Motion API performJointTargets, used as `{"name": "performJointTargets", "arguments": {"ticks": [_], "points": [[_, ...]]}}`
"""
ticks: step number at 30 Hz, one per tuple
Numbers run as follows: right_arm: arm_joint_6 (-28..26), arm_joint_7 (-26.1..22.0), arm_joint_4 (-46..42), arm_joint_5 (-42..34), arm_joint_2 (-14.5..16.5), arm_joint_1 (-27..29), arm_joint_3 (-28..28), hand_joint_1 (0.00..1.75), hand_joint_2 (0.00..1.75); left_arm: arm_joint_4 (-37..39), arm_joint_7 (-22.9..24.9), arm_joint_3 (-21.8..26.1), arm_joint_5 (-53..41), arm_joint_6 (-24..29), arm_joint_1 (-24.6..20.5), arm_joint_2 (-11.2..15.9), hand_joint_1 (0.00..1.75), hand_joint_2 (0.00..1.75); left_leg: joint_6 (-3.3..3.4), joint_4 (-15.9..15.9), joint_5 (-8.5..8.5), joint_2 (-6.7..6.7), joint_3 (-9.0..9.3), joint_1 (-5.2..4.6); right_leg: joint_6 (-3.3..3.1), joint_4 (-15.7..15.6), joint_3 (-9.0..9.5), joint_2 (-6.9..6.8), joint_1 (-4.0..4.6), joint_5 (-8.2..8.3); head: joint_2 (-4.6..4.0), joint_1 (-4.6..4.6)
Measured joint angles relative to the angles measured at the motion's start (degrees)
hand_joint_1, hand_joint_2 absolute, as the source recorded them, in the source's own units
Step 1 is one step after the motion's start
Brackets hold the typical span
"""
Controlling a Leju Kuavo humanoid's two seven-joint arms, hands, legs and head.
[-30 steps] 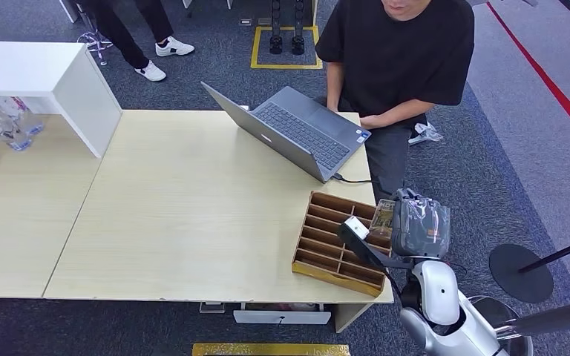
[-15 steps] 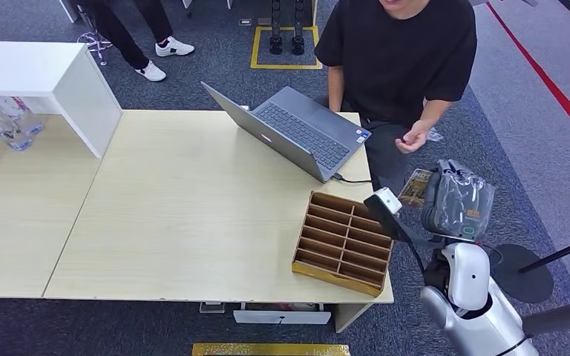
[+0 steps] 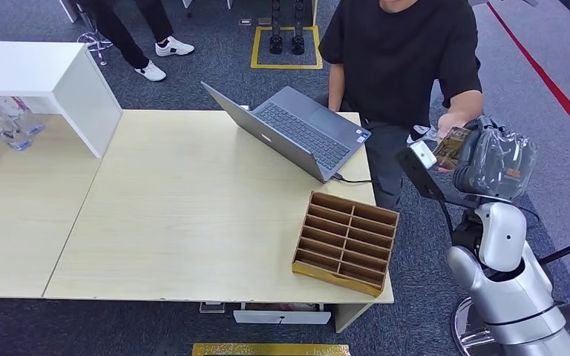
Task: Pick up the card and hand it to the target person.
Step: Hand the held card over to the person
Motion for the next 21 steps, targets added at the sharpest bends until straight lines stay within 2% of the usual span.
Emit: {"name": "performJointTargets", "arguments": {"ticks": [3, 8, 9, 11, 13, 14, 15, 21], "points": [[-0.24, 0.14, 0.58, -0.61, -0.53, -0.92, -0.12, 1.64, 1.75, 0.00, 0.06, -0.27, 0.01, -0.04, -0.13, 0.00, 0.00, 0.00, 0.00, 0.00, 0.00, 0.00, -0.01, 0.00, 0.00, 0.00, 0.00, 0.00, 0.00, 0.00, 0.00, 0.00], [-1.73, 0.20, 1.76, -0.31, -1.03, -1.98, -0.18, 1.49, 1.75, 0.00, 0.10, -0.55, 0.01, -0.04, -0.33, -0.01, 0.00, 0.00, 0.00, 0.00, 0.00, -0.01, -0.02, 0.00, 0.00, 0.00, 0.00, -0.02, 0.00, 0.00, 0.00, -0.01], [-2.14, 0.22, 1.97, -0.04, -1.10, -2.03, -0.18, 1.41, 1.75, 0.00, 0.10, -0.63, 0.00, -0.04, -0.34, -0.01, 0.00, 0.00, 0.00, 0.00, 0.00, -0.01, -0.02, 0.00, 0.00, 0.00, 0.00, -0.02, 0.00, 0.00, 0.00, -0.01], [-2.81, 0.32, 2.35, 0.52, -1.19, -2.06, -0.18, 0.88, 1.75, 0.00, 0.14, -0.76, 0.00, -0.04, -0.35, -0.01, 0.00, 0.00, 0.00, 0.00, 0.00, -0.01, -0.02, 0.00, 0.00, 0.00, -0.01, -0.01, 0.00, 0.00, 0.00, -0.01], [-3.10, 0.47, 2.66, 0.99, -1.21, -2.04, -0.18, 0.21, 1.75, 0.00, 0.21, -0.98, 0.00, -0.05, -0.37, -0.05, 0.00, 0.00, 0.00, 0.00, 0.00, -0.01, -0.02, 0.00, 0.00, 0.00, -0.01, -0.01, 0.00, 0.00, 0.00, -0.01], [-3.12, 0.57, 2.84, 1.17, -1.22, -2.03, -0.18, 0.08, 1.75, 0.00, 0.24, -1.10, 0.00, -0.06, -0.39, -0.09, 0.00, 0.00, 0.00, 0.00, 0.00, -0.01, -0.03, 0.00, 0.00, 0.00, -0.01, -0.01, 0.00, 0.00, 0.00, -0.01], [-3.04, 0.66, 3.06, 1.30, -1.22, -2.02, -0.17, 0.00, 1.75, 0.00, 0.27, -1.21, 0.00, -0.07, -0.41, -0.15, 0.00, 0.00, 0.00, 0.00, 0.00, -0.01, -0.03, 0.00, 0.00, 0.00, -0.02, -0.01, 0.00, 0.00, 0.00, -0.01], [-0.77, 0.83, 4.61, 1.14, -1.22, -1.87, 0.16, 0.00, 1.75, 0.00, 0.28, -1.71, 0.00, -0.22, -0.52, -0.42, 0.00, 0.00, 0.00, 0.00, 0.00, -0.01, -0.03, 0.00, 0.00, 0.00, -0.01, -0.01, 0.00, 0.00, 0.00, -0.01]]}}
